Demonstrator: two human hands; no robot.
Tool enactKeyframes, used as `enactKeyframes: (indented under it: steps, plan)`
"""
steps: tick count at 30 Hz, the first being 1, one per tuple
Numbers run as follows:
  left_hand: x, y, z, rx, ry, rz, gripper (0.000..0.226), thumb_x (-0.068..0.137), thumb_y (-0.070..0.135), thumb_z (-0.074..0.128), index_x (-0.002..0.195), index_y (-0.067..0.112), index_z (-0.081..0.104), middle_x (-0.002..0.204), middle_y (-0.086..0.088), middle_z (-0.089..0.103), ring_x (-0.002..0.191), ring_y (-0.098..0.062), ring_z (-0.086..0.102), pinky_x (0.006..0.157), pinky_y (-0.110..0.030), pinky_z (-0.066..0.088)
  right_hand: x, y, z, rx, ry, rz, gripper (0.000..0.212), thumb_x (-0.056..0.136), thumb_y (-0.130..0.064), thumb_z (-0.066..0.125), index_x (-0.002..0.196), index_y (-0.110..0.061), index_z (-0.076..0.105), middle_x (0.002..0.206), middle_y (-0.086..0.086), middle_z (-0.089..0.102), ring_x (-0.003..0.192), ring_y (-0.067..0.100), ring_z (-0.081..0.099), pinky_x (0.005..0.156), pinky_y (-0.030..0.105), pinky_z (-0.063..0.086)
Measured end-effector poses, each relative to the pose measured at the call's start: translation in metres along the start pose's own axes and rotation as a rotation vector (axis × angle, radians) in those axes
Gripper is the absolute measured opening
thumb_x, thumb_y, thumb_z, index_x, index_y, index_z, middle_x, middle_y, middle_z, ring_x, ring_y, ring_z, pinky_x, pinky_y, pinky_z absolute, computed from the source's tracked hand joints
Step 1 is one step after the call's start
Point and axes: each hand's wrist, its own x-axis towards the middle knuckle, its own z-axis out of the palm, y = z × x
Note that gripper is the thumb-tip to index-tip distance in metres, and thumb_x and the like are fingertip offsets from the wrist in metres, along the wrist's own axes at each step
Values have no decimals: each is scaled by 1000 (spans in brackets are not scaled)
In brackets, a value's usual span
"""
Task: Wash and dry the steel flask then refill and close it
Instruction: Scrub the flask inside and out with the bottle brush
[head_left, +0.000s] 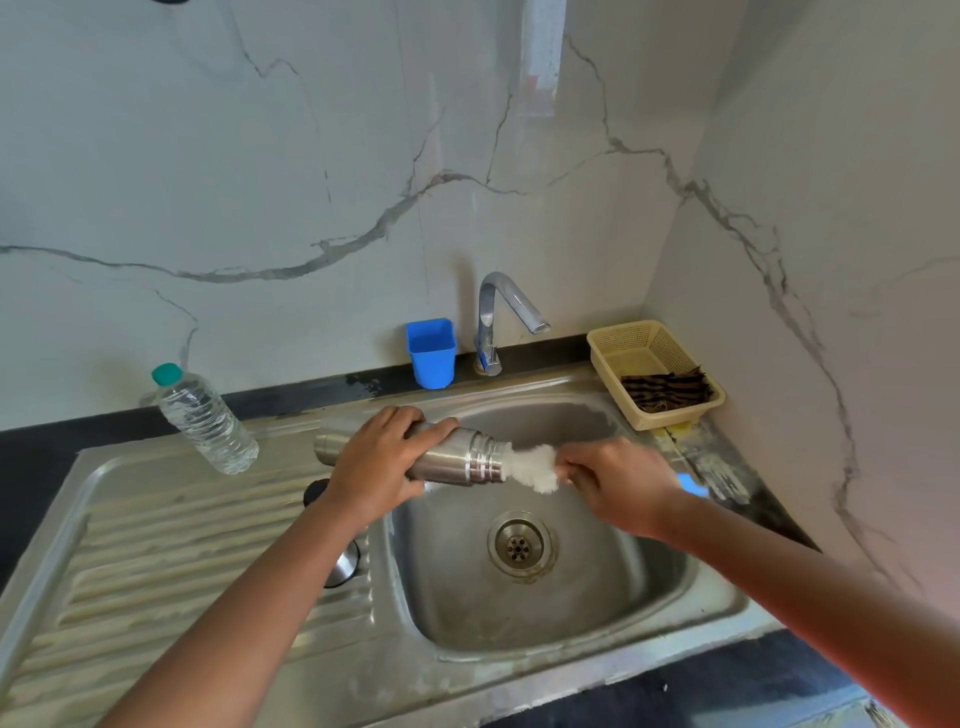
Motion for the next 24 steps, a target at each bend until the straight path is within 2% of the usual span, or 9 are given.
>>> enactKeyframes:
  steps: [2,4,7,9,11,14,18,20,24]
  plan:
    - [2,14,-2,-65,-41,-7,95,51,29,89,137,32,47,107,-4,60,94,-23,59,67,-32,53,5,-4,9,-373,207,-318,19,75,-9,61,88,-23,65,73,-6,62,49,18,57,39,25,39]
    - [4,27,0,-109,-35,-34,96,52,30,87,138,33,45,108,-3,59,96,-22,58,66,-29,50,12,-9,12,-434,233,-401,20,68,-7,64,87,-17,66,72,-1,61,45,21,54,35,25,34]
    - [4,32,3,-81,-12,-46,96,49,29,88,136,32,47,105,-3,59,91,-22,59,66,-27,48,16,-7,12,-268,185,-235,15,76,-13,74,88,-18,66,76,-3,65,55,21,62,42,25,36]
    - [2,31,5,-49,-4,-59,97,47,28,90,134,31,48,103,-4,58,88,-21,59,66,-29,50,15,-4,11,-96,102,-62,14,92,-26,63,105,-22,65,92,-4,68,78,21,66,58,29,44]
    - [1,30,7,-25,10,-68,97,44,26,92,132,30,51,101,-6,56,85,-22,58,70,-33,52,19,0,12,41,-39,92,17,98,-26,51,111,-26,63,101,-4,66,91,18,63,70,30,46]
    - [1,27,7,20,28,-58,95,45,25,94,131,31,54,102,-6,54,88,-24,58,78,-37,54,23,5,17,48,-199,174,21,101,-27,43,103,-26,64,103,-4,63,94,17,59,80,34,49]
    - [-1,16,2,42,55,-47,98,42,22,96,130,30,53,101,-8,55,88,-27,60,80,-41,55,21,24,20,173,-269,257,24,102,-32,45,99,-29,68,102,-8,60,96,15,58,89,39,48]
    - [-5,11,0,23,0,-62,99,44,22,94,132,32,52,102,-5,54,88,-25,59,80,-40,54,19,29,21,195,-179,245,18,100,-27,52,98,-25,71,98,-7,60,93,17,59,85,39,50]
    - [-7,13,-2,-69,-140,-124,92,60,29,83,143,39,43,110,1,47,86,-14,49,68,-26,44,11,16,20,-162,369,-110,9,86,-13,63,85,-15,72,84,-1,63,77,25,61,62,35,48]
